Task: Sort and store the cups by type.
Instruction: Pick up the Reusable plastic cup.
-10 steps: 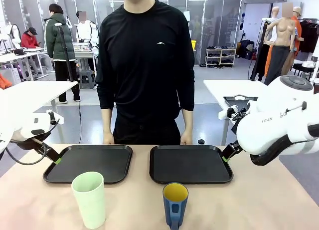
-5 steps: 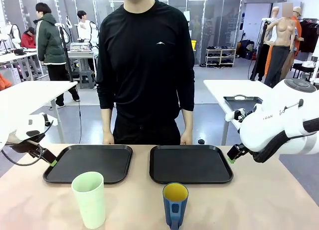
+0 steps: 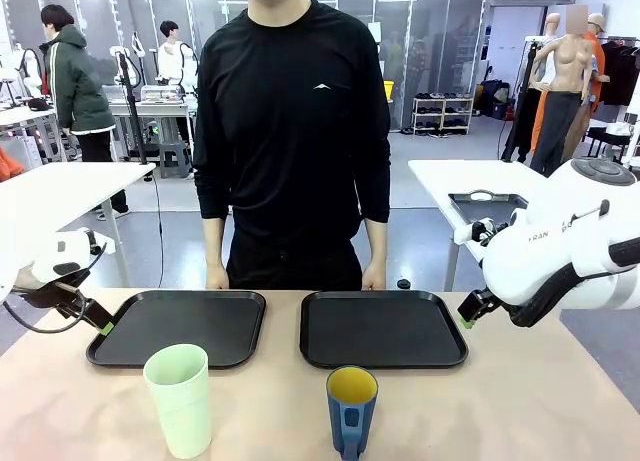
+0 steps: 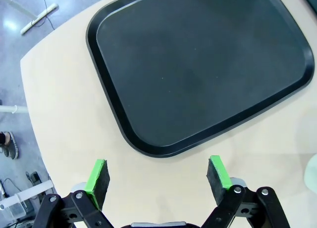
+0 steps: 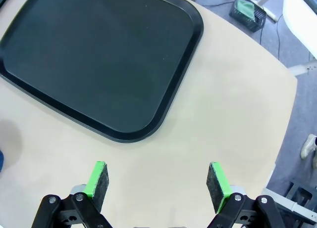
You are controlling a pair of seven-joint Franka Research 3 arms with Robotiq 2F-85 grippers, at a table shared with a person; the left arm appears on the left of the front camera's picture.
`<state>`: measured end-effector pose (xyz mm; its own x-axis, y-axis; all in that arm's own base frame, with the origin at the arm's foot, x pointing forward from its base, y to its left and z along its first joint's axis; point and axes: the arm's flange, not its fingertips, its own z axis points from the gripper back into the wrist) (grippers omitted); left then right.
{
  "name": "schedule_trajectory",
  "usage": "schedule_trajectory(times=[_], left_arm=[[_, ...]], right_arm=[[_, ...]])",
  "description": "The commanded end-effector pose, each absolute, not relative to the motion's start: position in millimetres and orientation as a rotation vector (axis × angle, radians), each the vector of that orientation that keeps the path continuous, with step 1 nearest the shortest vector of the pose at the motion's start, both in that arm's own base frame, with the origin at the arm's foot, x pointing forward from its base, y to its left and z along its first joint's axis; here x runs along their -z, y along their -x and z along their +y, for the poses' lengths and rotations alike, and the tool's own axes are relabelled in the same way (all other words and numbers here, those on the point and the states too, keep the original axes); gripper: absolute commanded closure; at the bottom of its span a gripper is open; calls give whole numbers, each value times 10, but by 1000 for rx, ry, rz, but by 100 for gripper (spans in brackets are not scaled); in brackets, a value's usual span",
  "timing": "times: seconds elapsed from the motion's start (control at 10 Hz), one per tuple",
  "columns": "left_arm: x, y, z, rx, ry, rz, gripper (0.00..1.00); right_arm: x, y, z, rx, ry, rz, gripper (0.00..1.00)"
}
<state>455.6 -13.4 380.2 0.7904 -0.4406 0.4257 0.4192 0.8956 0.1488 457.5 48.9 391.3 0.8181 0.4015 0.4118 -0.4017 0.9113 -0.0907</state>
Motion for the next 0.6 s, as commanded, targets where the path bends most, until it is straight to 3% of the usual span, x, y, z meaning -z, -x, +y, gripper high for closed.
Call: schedule_trajectory(times=[0.0, 0.5], left_arm=[[-3823, -4552, -132, 470, -46, -475, 0], [-3823, -4552, -132, 470, -46, -475, 0]], right_arm=[[-3917, -4579, 490, -423, -8, -441, 0], [-3917, -4579, 490, -423, -8, -441, 0]])
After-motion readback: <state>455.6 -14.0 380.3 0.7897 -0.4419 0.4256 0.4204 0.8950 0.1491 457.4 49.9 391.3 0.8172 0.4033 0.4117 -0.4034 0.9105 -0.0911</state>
